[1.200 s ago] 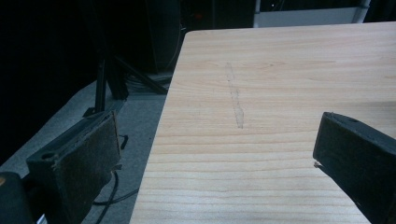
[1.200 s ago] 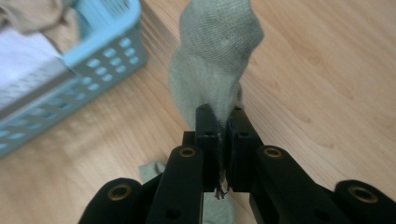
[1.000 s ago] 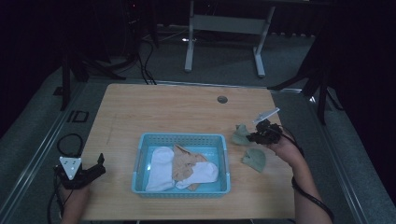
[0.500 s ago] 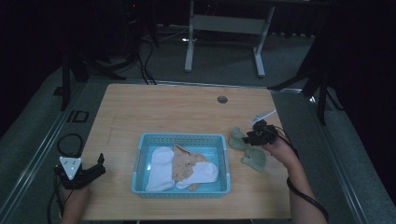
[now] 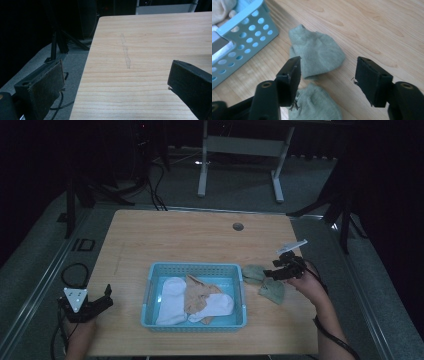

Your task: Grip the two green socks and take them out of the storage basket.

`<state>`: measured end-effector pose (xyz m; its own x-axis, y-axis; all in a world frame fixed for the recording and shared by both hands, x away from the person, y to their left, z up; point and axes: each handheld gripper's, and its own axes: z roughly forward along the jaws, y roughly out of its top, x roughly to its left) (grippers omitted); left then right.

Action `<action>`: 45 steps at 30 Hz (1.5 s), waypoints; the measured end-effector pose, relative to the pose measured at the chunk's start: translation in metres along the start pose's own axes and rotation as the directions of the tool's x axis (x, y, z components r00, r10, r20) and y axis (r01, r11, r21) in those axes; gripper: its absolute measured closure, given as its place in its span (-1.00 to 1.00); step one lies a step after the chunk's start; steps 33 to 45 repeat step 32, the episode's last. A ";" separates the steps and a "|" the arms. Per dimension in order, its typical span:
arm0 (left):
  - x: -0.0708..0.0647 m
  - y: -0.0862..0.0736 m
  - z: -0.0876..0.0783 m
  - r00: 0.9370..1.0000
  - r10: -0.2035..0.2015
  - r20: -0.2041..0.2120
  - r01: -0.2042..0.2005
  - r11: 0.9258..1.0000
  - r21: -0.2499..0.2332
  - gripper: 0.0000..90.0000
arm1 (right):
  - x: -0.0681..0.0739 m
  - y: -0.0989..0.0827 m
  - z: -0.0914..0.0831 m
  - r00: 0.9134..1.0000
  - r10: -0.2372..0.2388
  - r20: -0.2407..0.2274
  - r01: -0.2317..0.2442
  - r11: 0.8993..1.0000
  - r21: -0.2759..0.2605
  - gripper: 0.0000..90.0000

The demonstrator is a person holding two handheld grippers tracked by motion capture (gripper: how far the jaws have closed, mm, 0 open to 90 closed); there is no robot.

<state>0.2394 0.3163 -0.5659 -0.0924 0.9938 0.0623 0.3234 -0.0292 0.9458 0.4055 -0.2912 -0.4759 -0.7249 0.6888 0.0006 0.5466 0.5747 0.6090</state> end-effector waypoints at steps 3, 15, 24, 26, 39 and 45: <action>0.000 0.000 0.000 1.000 0.001 -0.001 -0.001 1.000 0.001 -0.99 | -0.003 -0.008 -0.006 1.000 0.028 -0.006 -0.028 0.999 -0.038 -0.31; 0.000 0.000 0.000 1.000 0.002 -0.003 -0.002 1.000 0.002 -0.99 | -0.019 -0.051 -0.019 0.994 0.105 -0.024 -0.107 0.985 -0.131 -0.64; 0.000 0.000 0.000 1.000 0.003 -0.004 -0.003 1.000 0.002 -0.99 | -0.030 -0.080 -0.022 0.985 0.151 0.078 -0.132 0.969 -0.211 -0.70; 0.000 0.000 0.000 1.000 0.003 -0.003 -0.003 1.000 0.002 -0.99 | -0.031 -0.086 -0.021 0.981 0.169 0.092 -0.146 0.965 -0.215 -0.70; 0.000 0.000 0.000 1.000 0.004 -0.002 -0.004 1.000 0.005 -0.99 | -0.037 -0.102 -0.019 0.973 0.211 0.092 -0.186 0.955 -0.230 -0.70; 0.000 0.000 0.000 1.000 0.004 -0.002 -0.004 1.000 0.005 -0.99 | -0.037 -0.102 -0.019 0.973 0.211 0.092 -0.186 0.955 -0.230 -0.70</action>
